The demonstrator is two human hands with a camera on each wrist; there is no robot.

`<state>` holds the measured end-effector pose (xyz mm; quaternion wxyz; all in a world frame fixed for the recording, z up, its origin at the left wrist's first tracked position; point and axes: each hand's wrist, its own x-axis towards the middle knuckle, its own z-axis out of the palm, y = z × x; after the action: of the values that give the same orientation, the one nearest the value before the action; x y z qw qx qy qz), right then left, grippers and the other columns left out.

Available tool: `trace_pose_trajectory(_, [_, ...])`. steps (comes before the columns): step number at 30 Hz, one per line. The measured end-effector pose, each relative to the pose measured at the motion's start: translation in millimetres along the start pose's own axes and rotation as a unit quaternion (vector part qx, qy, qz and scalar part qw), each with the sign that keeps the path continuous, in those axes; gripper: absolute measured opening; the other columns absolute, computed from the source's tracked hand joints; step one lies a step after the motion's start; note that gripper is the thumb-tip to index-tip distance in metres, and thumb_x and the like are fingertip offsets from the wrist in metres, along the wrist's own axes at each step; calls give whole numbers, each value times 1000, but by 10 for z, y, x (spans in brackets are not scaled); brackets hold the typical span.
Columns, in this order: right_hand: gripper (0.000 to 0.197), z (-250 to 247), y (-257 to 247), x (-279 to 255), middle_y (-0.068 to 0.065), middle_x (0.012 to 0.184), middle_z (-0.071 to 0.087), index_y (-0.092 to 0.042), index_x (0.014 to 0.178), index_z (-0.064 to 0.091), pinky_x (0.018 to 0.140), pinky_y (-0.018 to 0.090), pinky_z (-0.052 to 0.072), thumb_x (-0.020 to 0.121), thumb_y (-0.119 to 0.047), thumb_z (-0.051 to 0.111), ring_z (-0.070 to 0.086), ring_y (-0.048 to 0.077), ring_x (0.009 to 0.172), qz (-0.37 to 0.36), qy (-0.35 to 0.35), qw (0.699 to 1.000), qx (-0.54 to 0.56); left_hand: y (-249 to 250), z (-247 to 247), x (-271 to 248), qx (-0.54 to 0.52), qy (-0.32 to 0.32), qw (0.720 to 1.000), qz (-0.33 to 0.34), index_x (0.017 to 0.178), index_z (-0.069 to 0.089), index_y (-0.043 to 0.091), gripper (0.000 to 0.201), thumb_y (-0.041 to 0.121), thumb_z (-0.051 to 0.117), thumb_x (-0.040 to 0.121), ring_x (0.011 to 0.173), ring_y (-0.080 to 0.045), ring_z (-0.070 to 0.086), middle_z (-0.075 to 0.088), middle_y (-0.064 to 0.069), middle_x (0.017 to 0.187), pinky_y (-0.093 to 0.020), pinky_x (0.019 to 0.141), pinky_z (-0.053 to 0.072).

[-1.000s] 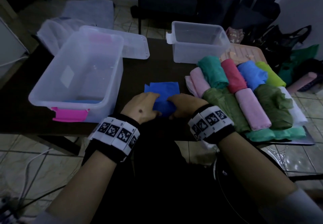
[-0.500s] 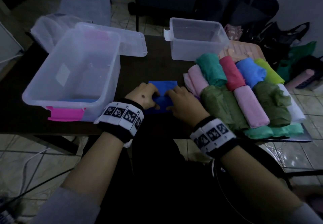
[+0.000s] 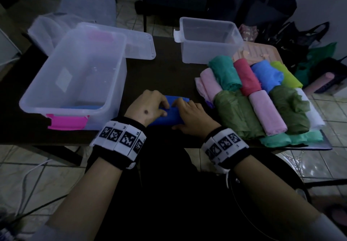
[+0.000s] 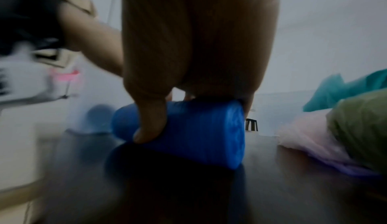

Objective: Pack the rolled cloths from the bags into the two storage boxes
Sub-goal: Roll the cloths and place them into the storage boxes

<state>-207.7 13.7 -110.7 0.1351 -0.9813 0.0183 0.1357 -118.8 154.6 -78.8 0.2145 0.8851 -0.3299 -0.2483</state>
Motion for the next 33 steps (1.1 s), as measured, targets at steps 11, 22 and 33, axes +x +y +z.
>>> trace_pose_trajectory(11, [66, -332, 145, 406, 8, 142, 28, -16, 130, 41, 107, 38, 32, 78, -43, 71, 33, 27, 129, 22, -122, 992, 38, -97, 88, 95, 34, -45, 998, -25, 139, 41, 22, 68, 20, 72, 78, 124, -27, 46, 44, -10, 139, -38, 104, 38])
trace_pose_trajectory(22, [72, -267, 104, 533, 0, 109, 37, -18, 123, 47, 94, 35, 37, 68, -55, 76, 37, 16, 105, 5, -129, 991, 18, -111, 64, 107, 12, -42, 999, -19, 136, 46, 24, 66, 18, 73, 77, 117, -27, 52, 50, -9, 133, -36, 99, 42])
trace_pose_trajectory(33, [64, -136, 75, 176, 10, 132, 42, -17, 142, 33, 100, 35, 37, 90, -48, 54, 45, 24, 119, -17, -55, 998, 25, -46, -3, -13, -6, -43, 999, 9, 137, 46, 22, 59, 13, 67, 83, 125, -20, 46, 47, -4, 138, -34, 108, 35])
